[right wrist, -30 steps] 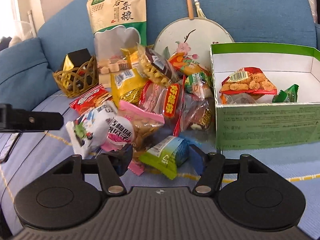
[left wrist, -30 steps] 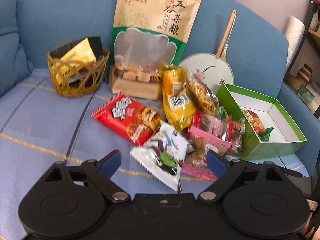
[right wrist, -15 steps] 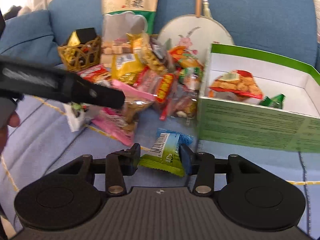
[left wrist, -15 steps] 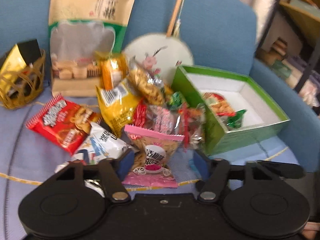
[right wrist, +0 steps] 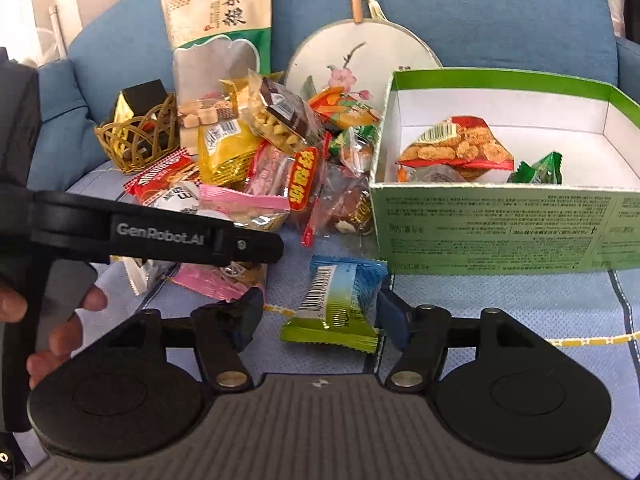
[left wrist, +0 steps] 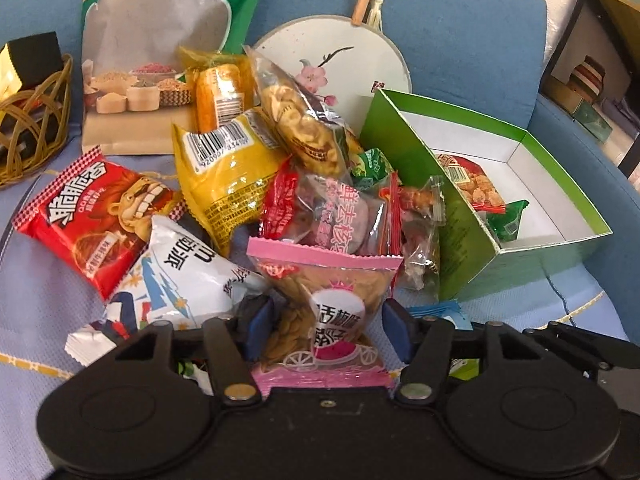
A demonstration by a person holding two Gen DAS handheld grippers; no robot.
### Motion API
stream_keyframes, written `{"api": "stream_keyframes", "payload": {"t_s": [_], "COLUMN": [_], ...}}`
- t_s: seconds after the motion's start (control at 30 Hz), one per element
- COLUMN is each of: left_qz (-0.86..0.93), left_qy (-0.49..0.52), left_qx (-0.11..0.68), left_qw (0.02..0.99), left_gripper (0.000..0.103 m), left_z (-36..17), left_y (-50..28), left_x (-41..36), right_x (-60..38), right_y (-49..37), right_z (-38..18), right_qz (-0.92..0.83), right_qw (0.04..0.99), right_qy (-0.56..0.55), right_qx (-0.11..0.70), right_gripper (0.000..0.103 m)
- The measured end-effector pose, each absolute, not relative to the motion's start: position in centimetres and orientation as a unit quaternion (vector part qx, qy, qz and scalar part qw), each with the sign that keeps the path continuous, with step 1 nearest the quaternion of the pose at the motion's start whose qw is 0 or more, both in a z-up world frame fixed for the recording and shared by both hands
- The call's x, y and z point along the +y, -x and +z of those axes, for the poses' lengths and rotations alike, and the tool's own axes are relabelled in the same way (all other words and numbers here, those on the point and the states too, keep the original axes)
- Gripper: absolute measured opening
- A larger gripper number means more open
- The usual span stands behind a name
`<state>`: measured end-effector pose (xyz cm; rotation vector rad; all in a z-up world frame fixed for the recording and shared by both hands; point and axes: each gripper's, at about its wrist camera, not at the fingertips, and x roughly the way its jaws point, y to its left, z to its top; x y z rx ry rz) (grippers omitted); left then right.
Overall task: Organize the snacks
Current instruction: 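Grasp the pink pastry bag with the left gripper while the right grasps the blue-green candy, then drop the pink pastry bag and blue-green candy into the white box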
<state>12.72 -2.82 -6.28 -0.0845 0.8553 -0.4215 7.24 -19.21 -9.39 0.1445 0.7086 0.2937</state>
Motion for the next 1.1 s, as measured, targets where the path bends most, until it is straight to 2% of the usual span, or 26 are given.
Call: {"api": "stream_keyframes", "payload": {"t_s": [0.07,0.1,0.17,0.2,0.27,0.43,0.6,0.87,1.1], "left_qz": [-0.202,-0.201,-0.202,-0.207,-0.224,-0.235,-0.265,-0.298,-0.326], "left_qy": [0.029,0.015,0.003,0.012,0.037,0.024,0.029,0.042,0.036], "left_qx": [0.411,0.411,0.412,0.414,0.414,0.386,0.351,0.34,0.346], "left_qw": [0.888,0.889,0.889,0.886,0.881,0.892,0.898,0.891,0.879], "left_gripper": [0.069,0.066,0.061,0.055,0.056,0.057,0.058,0.058,0.058], "left_z": [-6.5,-6.6,-6.3,-5.9,-5.2,-1.9,2.0,4.2,3.2], "left_y": [-12.8,-12.8,-12.6,-12.5,-12.2,-10.8,-10.6,-13.2,-15.1], "left_x": [-3.1,-3.4,-3.7,-3.7,-3.4,-3.9,-5.7,-11.4,-16.6], "right_x": [-19.2,-19.0,-19.1,-19.2,-19.0,-19.9,-23.0,-30.3,-34.6], "right_y": [-7.3,-7.3,-7.2,-7.0,-6.4,-4.9,-4.5,-7.0,-9.7], "right_z": [-9.5,-9.4,-9.0,-8.6,-7.6,-5.0,-2.8,-2.7,-3.8], "right_qz": [0.138,0.132,0.136,0.144,0.15,0.169,0.114,-0.025,-0.085], "right_qw": [0.926,0.927,0.925,0.926,0.934,0.949,0.973,0.984,0.979], "right_qy": [-0.062,-0.048,-0.052,-0.06,-0.046,-0.048,-0.046,-0.05,-0.056], "right_qx": [0.346,0.348,0.351,0.343,0.32,0.261,0.193,0.169,0.174], "right_gripper": [0.089,0.06,0.052,0.049,0.049,0.048,0.049,0.049,0.05]}}
